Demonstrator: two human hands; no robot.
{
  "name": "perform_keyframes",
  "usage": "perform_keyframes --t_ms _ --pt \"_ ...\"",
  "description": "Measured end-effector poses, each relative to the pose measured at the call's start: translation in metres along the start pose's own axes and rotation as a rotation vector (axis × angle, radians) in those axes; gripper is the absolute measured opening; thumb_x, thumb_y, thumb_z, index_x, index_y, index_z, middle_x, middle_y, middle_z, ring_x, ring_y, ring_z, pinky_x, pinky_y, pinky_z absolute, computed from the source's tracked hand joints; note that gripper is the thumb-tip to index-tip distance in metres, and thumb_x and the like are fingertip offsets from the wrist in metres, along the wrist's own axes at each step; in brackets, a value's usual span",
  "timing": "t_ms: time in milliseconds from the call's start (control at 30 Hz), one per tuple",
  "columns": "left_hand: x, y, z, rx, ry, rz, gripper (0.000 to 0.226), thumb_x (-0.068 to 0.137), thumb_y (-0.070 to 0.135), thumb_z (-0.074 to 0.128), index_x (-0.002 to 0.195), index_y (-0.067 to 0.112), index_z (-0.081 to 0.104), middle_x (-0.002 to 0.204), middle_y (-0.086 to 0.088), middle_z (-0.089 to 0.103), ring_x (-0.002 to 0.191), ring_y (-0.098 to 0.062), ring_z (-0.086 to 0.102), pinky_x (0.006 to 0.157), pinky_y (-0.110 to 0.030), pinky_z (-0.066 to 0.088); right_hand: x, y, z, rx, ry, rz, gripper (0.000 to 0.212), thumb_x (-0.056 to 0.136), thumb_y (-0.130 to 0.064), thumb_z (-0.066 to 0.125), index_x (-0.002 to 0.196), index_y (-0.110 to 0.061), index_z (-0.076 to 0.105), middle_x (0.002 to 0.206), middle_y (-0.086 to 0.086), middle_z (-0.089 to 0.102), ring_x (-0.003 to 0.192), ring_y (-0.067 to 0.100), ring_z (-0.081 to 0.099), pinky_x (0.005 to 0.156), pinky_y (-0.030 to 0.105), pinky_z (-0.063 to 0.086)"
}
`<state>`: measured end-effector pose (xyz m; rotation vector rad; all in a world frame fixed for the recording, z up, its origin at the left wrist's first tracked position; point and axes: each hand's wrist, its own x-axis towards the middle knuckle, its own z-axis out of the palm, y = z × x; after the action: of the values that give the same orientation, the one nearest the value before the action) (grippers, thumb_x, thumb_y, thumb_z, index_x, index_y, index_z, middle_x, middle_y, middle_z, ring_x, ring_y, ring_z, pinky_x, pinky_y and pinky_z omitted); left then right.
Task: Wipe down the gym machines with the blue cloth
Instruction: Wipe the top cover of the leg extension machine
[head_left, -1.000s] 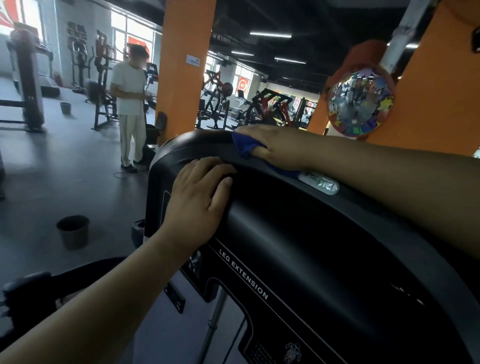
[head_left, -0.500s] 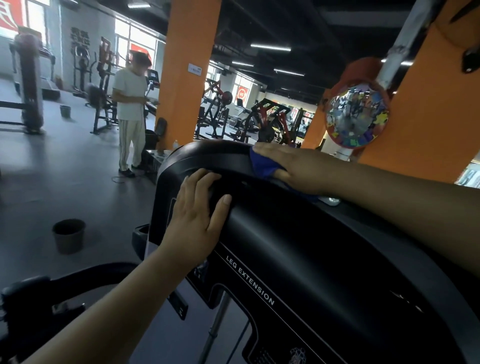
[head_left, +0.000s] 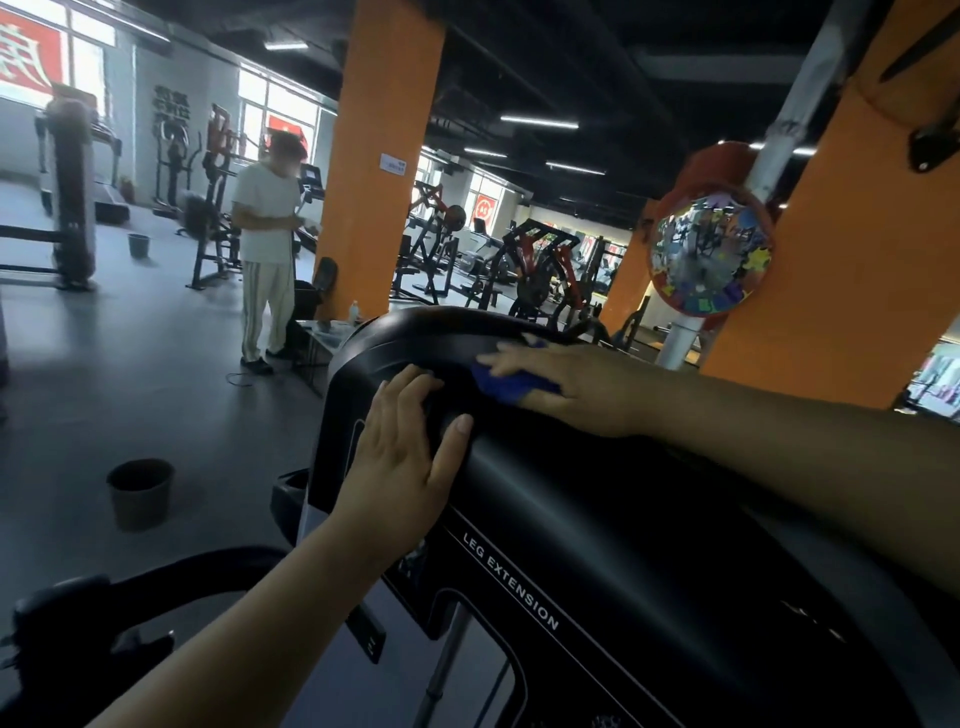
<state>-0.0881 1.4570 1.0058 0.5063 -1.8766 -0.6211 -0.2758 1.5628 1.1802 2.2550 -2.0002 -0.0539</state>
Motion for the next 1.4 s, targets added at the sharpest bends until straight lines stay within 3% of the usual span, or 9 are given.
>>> perform_keyframes --t_ms 200,300,433,600,867,1033,1200,1300,1400 --pt "0.002 0.006 -0.001 0.022 -0.007 0.029 0.056 0.11 0.059 0.037 0.15 0.022 0.042 0.16 0.009 0.032 0.154 -0.012 0.028 0.132 -0.057 0.025 -0.015 -0.025 0.006 0.125 0.02 0.187 0.053 0.116 -0.033 0.048 0.168 -0.034 0.036 0.16 -0.032 0.021 0.144 -0.011 0.008 0.103 -0.01 -0.004" --pt "0.001 0.005 0.0 0.025 -0.004 0.036 0.055 0.11 0.059 0.038 0.15 0.022 0.042 0.16 0.008 0.032 0.155 -0.011 0.026 0.134 -0.055 0.023 0.003 -0.039 0.008 0.161 0.016 0.181 0.052 0.118 -0.029 0.046 0.168 -0.027 0.037 0.163 -0.028 0.022 0.149 -0.01 0.008 0.12 0.001 -0.002" --pt "0.0 0.004 -0.002 0.037 -0.01 0.046 0.051 0.112 0.054 0.042 0.15 0.021 0.043 0.158 0.01 0.03 0.153 -0.011 0.025 0.134 -0.053 0.023 -0.02 -0.029 0.006 0.143 -0.033 0.188 0.054 0.116 -0.037 0.048 0.168 -0.038 0.035 0.171 -0.022 0.034 0.153 -0.004 0.031 0.11 -0.004 0.014" --pt "0.002 0.006 -0.004 0.04 -0.021 0.04 0.052 0.111 0.055 0.04 0.149 0.021 0.045 0.158 0.007 0.034 0.153 -0.016 0.031 0.131 -0.057 0.028 -0.028 -0.031 0.01 0.17 0.015 0.273 0.051 0.116 -0.038 0.048 0.166 -0.042 0.038 0.167 -0.018 0.044 0.15 0.004 0.042 0.108 0.008 0.028" --pt "0.001 0.003 -0.005 0.091 -0.012 0.07 0.055 0.11 0.058 0.036 0.15 0.021 0.044 0.158 0.004 0.035 0.152 -0.019 0.03 0.134 -0.047 0.021 -0.057 -0.049 0.014 0.229 0.004 0.18 0.051 0.116 -0.03 0.051 0.165 -0.042 0.042 0.169 -0.024 0.038 0.153 -0.008 0.032 0.123 0.009 0.019" --pt "0.0 0.01 -0.006 0.089 -0.031 0.036 0.06 0.108 0.062 0.03 0.153 0.025 0.044 0.161 0.006 0.032 0.154 -0.015 0.026 0.135 -0.039 0.011 -0.04 -0.046 0.015 0.236 0.093 0.38 0.049 0.115 -0.035 0.049 0.164 -0.042 0.043 0.169 -0.013 0.044 0.153 0.012 0.043 0.116 0.018 0.028" --pt "0.0 0.006 -0.007 0.107 -0.056 0.034 0.063 0.108 0.062 0.027 0.156 0.025 0.043 0.163 0.002 0.032 0.158 -0.021 0.028 0.137 -0.046 0.014 -0.073 -0.054 0.015 0.206 -0.012 0.225 0.052 0.116 -0.032 0.048 0.167 -0.041 0.038 0.171 -0.021 0.033 0.156 -0.004 0.027 0.13 0.02 0.017" --pt "-0.001 0.012 -0.008 0.119 -0.064 0.023 0.064 0.108 0.06 0.027 0.157 0.022 0.044 0.164 0.0 0.032 0.156 -0.021 0.025 0.136 -0.048 0.015 -0.089 -0.042 0.009 0.265 0.012 0.365 0.051 0.116 -0.036 0.047 0.165 -0.046 0.037 0.169 -0.015 0.042 0.151 0.007 0.041 0.121 0.023 0.03" --pt "-0.001 0.018 -0.01 0.154 -0.083 0.029 0.058 0.113 0.052 0.028 0.157 0.018 0.045 0.164 -0.005 0.033 0.156 -0.028 0.027 0.135 -0.05 0.017 -0.09 -0.05 0.013 0.227 0.029 0.389 0.052 0.117 -0.035 0.044 0.169 -0.04 0.034 0.173 -0.012 0.035 0.157 0.008 0.033 0.12 0.018 0.022"
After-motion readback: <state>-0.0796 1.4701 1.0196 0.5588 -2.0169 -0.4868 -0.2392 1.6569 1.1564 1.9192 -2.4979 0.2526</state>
